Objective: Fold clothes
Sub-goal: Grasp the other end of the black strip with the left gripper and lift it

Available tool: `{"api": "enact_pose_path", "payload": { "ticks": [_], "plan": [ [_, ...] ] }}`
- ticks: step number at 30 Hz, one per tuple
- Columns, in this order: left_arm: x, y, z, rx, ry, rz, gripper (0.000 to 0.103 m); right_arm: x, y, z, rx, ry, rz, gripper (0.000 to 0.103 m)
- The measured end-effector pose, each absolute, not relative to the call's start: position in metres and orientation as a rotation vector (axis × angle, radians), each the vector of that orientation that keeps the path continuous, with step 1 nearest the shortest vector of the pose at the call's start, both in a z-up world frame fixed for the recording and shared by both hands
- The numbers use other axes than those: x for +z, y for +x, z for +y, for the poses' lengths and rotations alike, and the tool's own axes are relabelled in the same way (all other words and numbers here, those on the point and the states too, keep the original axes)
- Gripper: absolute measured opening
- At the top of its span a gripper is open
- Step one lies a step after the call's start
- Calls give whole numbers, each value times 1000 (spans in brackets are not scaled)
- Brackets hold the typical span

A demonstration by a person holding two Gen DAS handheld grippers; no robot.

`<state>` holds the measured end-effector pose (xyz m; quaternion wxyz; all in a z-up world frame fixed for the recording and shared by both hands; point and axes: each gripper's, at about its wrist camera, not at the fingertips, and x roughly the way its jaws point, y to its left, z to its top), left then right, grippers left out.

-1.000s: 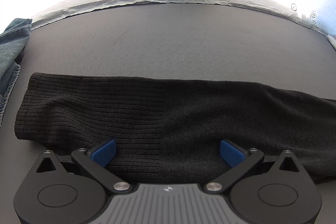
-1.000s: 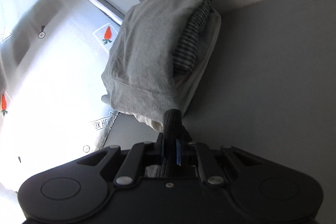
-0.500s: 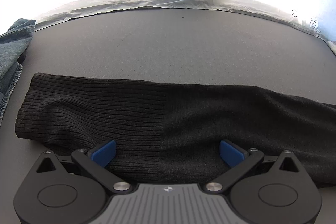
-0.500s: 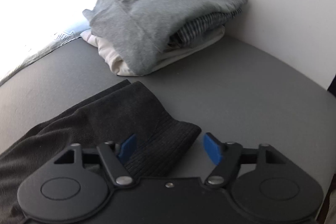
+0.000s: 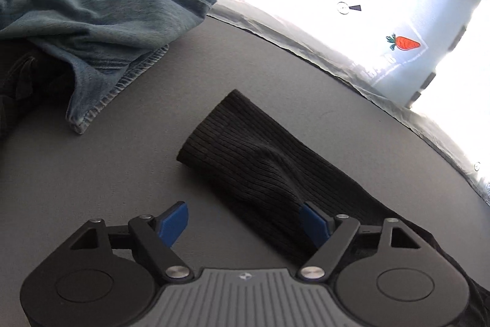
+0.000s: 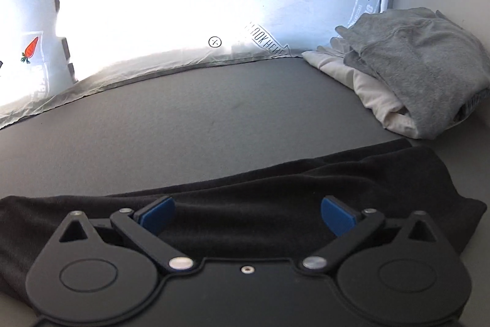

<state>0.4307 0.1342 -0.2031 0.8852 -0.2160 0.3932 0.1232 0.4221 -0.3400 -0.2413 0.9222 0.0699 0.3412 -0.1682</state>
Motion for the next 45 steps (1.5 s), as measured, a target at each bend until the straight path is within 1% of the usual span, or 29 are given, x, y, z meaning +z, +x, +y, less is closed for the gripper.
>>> {"api": "enact_pose_path", "payload": {
  "ticks": [1, 2, 4, 5, 8, 9, 10, 11, 12, 13, 15, 17, 18, 19, 20, 21, 22, 24, 26, 27, 31, 36, 39, 45],
  "plan": [
    [-205, 430, 142, 263, -472, 818, 57, -247, 425, -335, -348, 149, 719, 103],
    [-207, 430, 148, 260, -495, 815, 52, -254, 428, -332, -351, 159, 737, 103],
    [-210, 431, 159, 247, -533, 808, 32, -266, 426, -327, -372, 189, 741, 103],
    [-212, 432, 163, 240, -546, 805, 30, -269, 422, -324, -371, 171, 715, 103],
    [-217, 438, 170, 252, -563, 800, 30, -275, 411, -318, -364, 143, 644, 103],
    [-218, 441, 172, 255, -570, 794, 35, -275, 410, -319, -361, 148, 637, 103],
    [-218, 443, 173, 252, -573, 778, 45, -275, 410, -320, -362, 148, 638, 103],
    [-218, 445, 172, 252, -564, 763, 52, -275, 411, -319, -364, 142, 640, 103],
    [-217, 448, 170, 255, -548, 752, 67, -275, 411, -318, -365, 138, 641, 103],
    [-217, 452, 167, 265, -512, 750, 74, -275, 411, -318, -365, 137, 641, 103],
    [-218, 461, 160, 280, -423, 751, 74, -275, 411, -318, -366, 137, 641, 103],
    [-219, 468, 154, 288, -365, 753, 72, -275, 411, -318, -366, 137, 641, 103],
    [-218, 471, 149, 287, -326, 761, 67, -275, 412, -318, -366, 136, 641, 103],
    [-218, 474, 145, 286, -286, 768, 56, -275, 412, -317, -366, 136, 642, 103],
    [-217, 476, 140, 290, -234, 774, 55, -275, 412, -317, -366, 136, 642, 103],
    [-215, 476, 132, 305, -157, 778, 52, -275, 412, -317, -366, 136, 642, 103],
    [-212, 476, 125, 313, -82, 783, 47, -275, 412, -317, -366, 136, 641, 103],
    [-205, 475, 113, 326, 43, 794, 40, -275, 412, -317, -366, 136, 641, 103],
    [-199, 468, 112, 338, 28, 800, 36, -275, 412, -317, -366, 136, 641, 103],
    [-197, 466, 113, 341, 4, 802, 24, -275, 412, -317, -366, 136, 641, 103],
    [-191, 464, 120, 300, -114, 787, 22, -275, 411, -317, -366, 136, 641, 103],
    [-161, 472, 124, 242, -159, 684, 22, -275, 411, -317, -367, 135, 641, 103],
    [-152, 486, 139, 238, -201, 654, 22, -275, 411, -317, -367, 135, 641, 103],
    [-190, 490, 161, 281, -254, 784, 23, -275, 411, -317, -368, 134, 641, 103]
  ]
}}
